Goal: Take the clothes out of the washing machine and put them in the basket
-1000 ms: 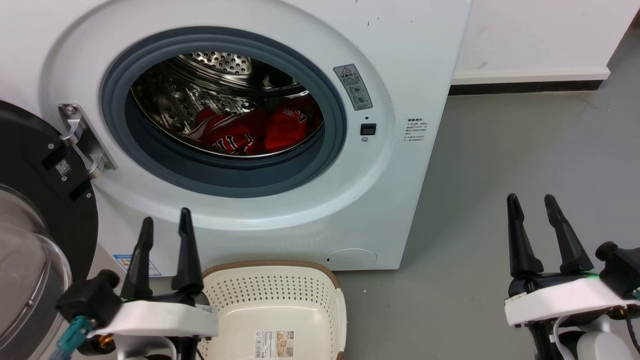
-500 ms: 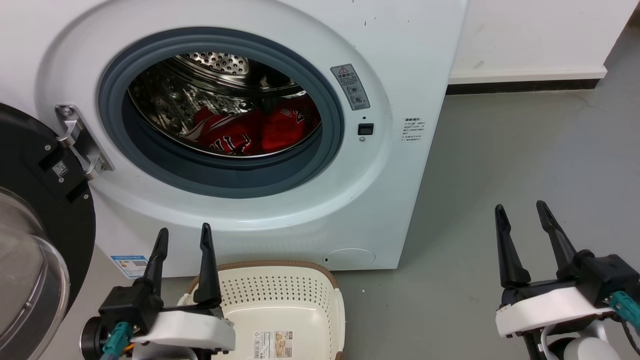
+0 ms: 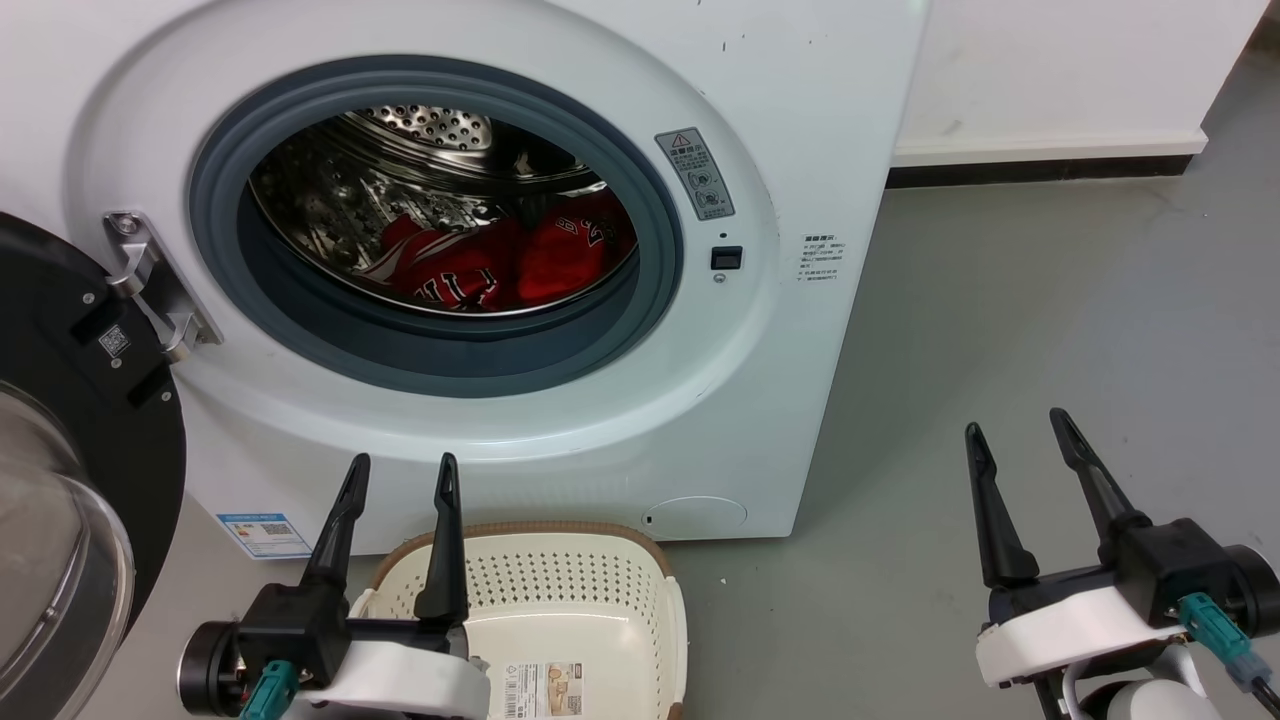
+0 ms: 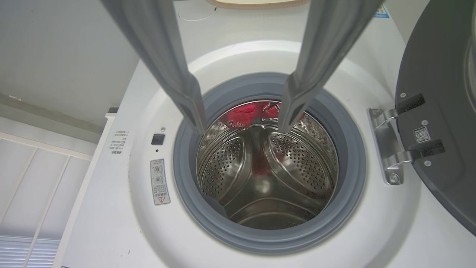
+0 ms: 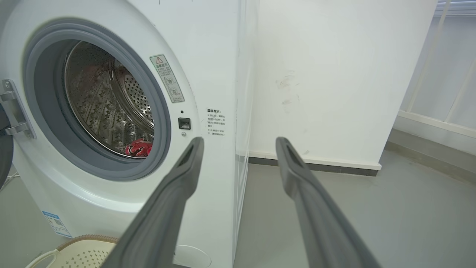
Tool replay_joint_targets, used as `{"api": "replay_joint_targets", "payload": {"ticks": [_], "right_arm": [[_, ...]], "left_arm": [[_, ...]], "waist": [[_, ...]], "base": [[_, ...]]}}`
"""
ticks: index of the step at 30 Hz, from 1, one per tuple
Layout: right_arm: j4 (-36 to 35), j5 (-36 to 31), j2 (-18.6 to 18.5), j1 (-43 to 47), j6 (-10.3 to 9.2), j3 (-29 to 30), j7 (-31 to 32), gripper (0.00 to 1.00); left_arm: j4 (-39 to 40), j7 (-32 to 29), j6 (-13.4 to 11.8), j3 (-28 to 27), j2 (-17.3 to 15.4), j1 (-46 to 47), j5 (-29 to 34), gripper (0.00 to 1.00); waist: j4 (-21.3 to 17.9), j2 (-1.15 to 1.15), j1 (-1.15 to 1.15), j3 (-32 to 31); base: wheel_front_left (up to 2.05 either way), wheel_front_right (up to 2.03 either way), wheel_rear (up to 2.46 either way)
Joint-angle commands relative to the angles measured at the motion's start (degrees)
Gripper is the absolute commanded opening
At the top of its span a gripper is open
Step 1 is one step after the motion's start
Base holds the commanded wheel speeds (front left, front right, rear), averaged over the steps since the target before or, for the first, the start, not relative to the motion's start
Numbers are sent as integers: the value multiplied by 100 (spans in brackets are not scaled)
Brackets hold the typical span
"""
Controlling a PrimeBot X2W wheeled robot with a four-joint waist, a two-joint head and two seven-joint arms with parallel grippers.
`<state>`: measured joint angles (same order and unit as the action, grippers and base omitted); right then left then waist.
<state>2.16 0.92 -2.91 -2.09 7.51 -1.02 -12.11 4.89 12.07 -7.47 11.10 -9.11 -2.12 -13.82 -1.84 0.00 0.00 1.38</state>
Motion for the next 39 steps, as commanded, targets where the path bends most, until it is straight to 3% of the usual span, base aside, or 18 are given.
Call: {"api": "replay_joint_targets", "payload": {"ticks": [1,7,11,15,16,19,30,39], "right_arm": [[-37,-142,3,-2,-3,-8,-50,100],[-74,-503,5,10,-3,-62,-113,100],[-112,-686,6,23,-4,-65,-165,100],[-98,-778,6,48,-4,-102,-211,100],[-17,-791,6,74,-4,-150,-249,100],[44,-792,7,76,-4,-175,-278,100],[141,-761,8,39,-5,-175,-311,100],[-27,-394,8,-285,-4,-48,-310,100]], "left_arm": [[97,50,65,0,-13,-40,113,100],[115,124,296,-153,115,-100,294,100],[3,182,638,-379,272,-147,421,100],[7,220,796,-500,357,-212,651,100],[28,253,1036,-574,444,-236,610,100],[44,288,1224,-692,516,-273,697,100],[-14,316,1441,-859,604,-338,949,100],[-364,316,1489,-1083,581,371,686,100]], "waist": [[-2,0,0,2],[-13,0,0,13],[-28,0,0,8],[-40,0,0,-2],[-46,0,0,-13],[-55,0,0,-25],[-100,0,0,-16],[-148,0,0,866]], "base": [[0,0,0],[0,0,0],[0,0,0],[0,0,0],[0,0,0],[0,0,0],[0,0,0],[0,0,0]]}}
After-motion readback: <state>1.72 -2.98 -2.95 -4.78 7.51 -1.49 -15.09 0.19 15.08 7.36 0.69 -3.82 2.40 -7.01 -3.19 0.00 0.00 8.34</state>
